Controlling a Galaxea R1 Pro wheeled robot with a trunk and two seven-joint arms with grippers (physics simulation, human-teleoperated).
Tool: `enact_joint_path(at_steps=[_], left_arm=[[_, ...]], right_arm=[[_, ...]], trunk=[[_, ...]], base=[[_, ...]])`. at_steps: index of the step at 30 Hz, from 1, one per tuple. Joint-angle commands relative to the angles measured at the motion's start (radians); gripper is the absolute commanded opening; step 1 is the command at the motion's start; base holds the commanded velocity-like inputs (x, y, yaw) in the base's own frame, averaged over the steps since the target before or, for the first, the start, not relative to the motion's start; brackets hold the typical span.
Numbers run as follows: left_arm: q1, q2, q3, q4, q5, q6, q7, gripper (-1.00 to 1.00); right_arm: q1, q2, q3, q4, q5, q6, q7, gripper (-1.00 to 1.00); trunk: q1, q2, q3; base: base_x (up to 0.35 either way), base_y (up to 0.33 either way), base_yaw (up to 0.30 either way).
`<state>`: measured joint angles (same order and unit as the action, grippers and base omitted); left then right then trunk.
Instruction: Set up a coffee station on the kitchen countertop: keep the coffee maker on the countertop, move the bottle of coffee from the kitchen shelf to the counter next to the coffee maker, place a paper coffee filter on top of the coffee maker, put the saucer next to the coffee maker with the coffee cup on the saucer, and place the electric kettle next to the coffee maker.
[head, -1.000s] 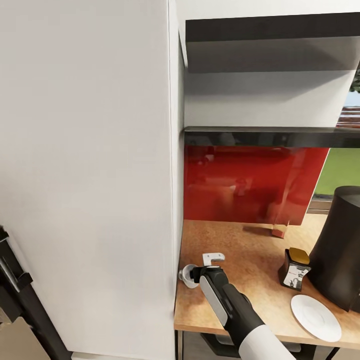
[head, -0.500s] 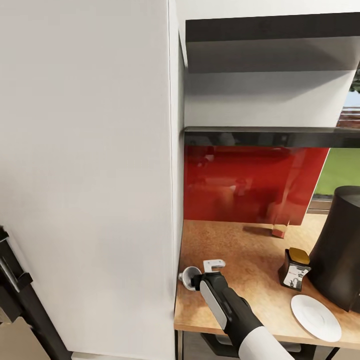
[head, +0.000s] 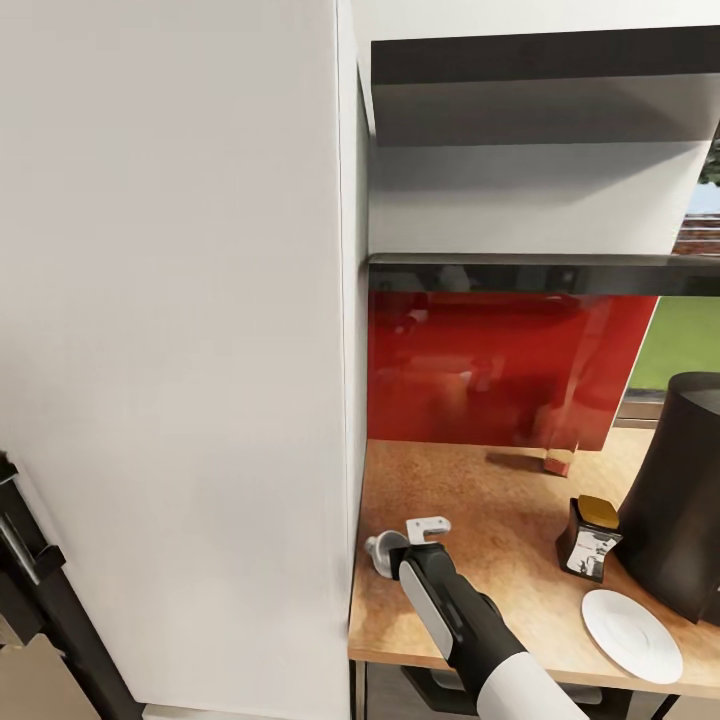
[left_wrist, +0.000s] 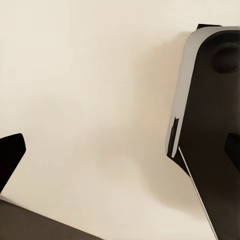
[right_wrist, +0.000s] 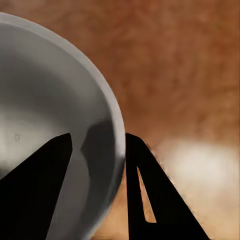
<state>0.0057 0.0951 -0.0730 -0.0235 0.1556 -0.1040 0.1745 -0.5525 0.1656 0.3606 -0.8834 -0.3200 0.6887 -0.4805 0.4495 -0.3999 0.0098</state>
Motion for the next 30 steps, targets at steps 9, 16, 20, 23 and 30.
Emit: enact_joint_path(at_steps=[9,16,20,23,30], left_arm=[[0.000,0.001,-0.007,-0.001,0.010,-0.002,0.002,1.00],[0.000,0.002,-0.005,-0.002,0.010,-0.002,0.002,1.00],[0.000,0.002,-0.005,-0.002,0.010,-0.002,0.002,1.00],[0.000,0.002,-0.005,-0.002,0.010,-0.002,0.003,1.00],[0.000,0.002,-0.006,-0.003,0.010,-0.002,0.003,1.00]], right_arm=[[0.000,0.000,0.004,-0.006,-0.033,-0.003,-0.009,-1.00],[0.000,0.004,0.002,-0.031,-0.033,-0.003,-0.010,-1.00],[0.000,0.005,0.001,-0.076,-0.033,-0.003,-0.010,-1.00],[0.000,0.005,0.001,-0.109,-0.033,-0.001,-0.010,-1.00],[0.000,0.005,0.000,-0.158,-0.032,0.001,-0.011,-1.00]], trunk=[[0.000,0.000,0.000],[0.000,0.000,0.000],[0.000,0.000,0.000],[0.000,0.000,0.000],[0.000,0.000,0.000]], base=[[0.000,0.000,0.000],[0.000,0.000,0.000],[0.000,0.000,0.000],[0.000,0.000,0.000],[-0.007,-0.001,0.000]])
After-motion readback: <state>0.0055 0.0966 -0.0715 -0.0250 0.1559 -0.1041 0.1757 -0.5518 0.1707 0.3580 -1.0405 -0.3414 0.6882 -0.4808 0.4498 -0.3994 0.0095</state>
